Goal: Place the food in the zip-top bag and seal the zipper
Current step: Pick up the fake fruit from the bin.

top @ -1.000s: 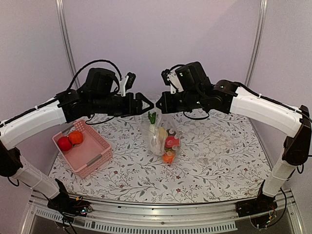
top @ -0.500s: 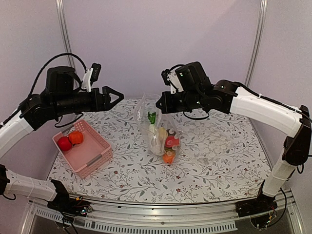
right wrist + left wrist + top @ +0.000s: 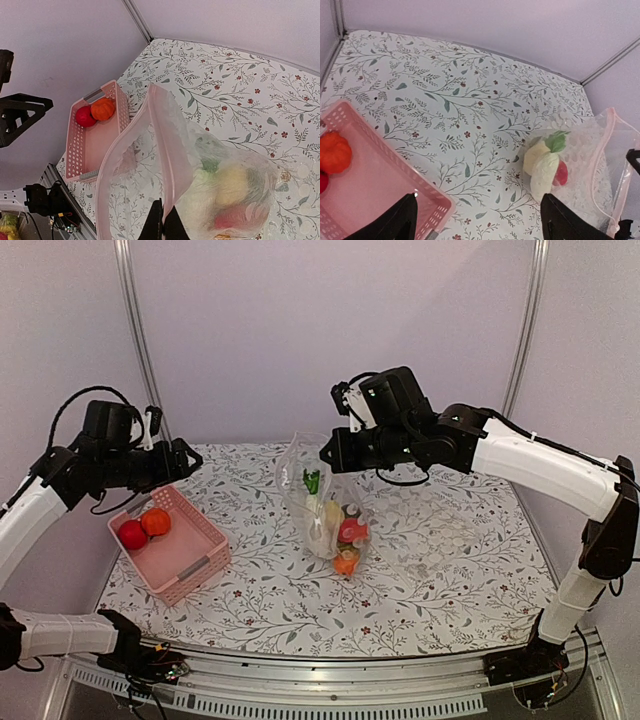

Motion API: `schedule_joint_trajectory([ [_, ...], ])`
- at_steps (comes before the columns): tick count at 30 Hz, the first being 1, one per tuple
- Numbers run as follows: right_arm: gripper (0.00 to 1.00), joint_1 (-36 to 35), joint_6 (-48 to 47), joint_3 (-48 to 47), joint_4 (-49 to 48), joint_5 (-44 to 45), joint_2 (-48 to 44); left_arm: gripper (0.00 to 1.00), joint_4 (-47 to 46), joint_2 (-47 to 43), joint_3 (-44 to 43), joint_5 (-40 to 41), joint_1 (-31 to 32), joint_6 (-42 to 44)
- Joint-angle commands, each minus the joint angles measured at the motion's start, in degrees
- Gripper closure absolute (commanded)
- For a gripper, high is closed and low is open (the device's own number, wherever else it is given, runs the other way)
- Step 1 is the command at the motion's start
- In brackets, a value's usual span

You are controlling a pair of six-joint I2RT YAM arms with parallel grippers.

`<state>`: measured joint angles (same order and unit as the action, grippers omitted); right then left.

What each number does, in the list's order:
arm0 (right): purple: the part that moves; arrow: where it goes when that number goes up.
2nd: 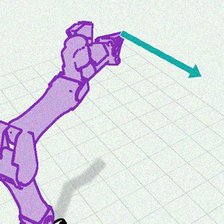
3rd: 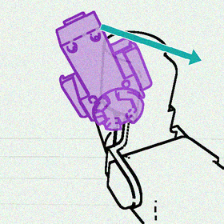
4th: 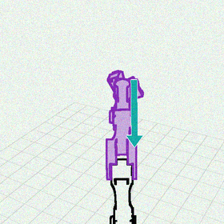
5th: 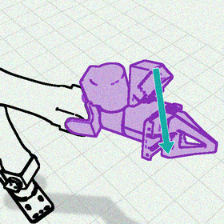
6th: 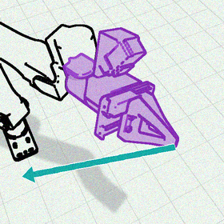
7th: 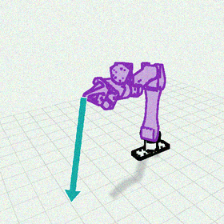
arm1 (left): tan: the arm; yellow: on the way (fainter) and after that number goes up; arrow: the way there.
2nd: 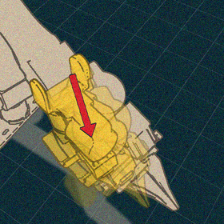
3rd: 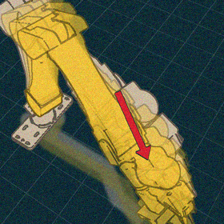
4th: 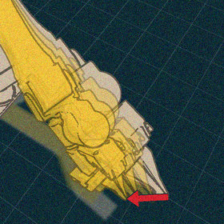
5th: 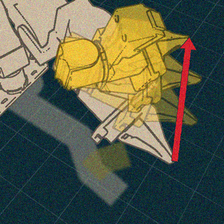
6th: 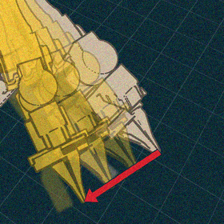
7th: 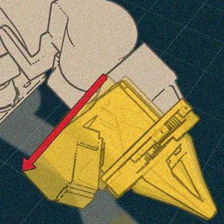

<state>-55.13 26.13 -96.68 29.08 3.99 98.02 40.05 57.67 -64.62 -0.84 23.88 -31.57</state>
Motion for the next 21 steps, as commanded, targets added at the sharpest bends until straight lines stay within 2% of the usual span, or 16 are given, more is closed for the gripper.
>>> schedule_joint_trajectory([
  [1,1.0,-0.3,0.5,0.0,-0.8,0.5,0.8,0.15,3.4,0.1,5.1,-1.2,-7.2,-1.1],
  [11,1.0,-0.4,0.4,0.6,-1.5,-0.2,0.6,0.15,5.0,8.3,6.4,0.5,-21.5,5.3],
  [14,1.0,-0.4,0.5,0.8,-1.9,-0.5,0.5,0.15,5.2,11.5,6.0,6.9,-23.8,6.8],
  [17,1.0,-0.4,0.5,0.8,-2.0,-0.6,0.5,0.17,5.2,14.9,5.7,9.1,-27.0,8.6],
  [21,1.0,-0.4,0.5,0.8,-2.0,-0.7,0.3,0.27,5.2,18.6,4.7,17.5,-29.5,12.4],
])
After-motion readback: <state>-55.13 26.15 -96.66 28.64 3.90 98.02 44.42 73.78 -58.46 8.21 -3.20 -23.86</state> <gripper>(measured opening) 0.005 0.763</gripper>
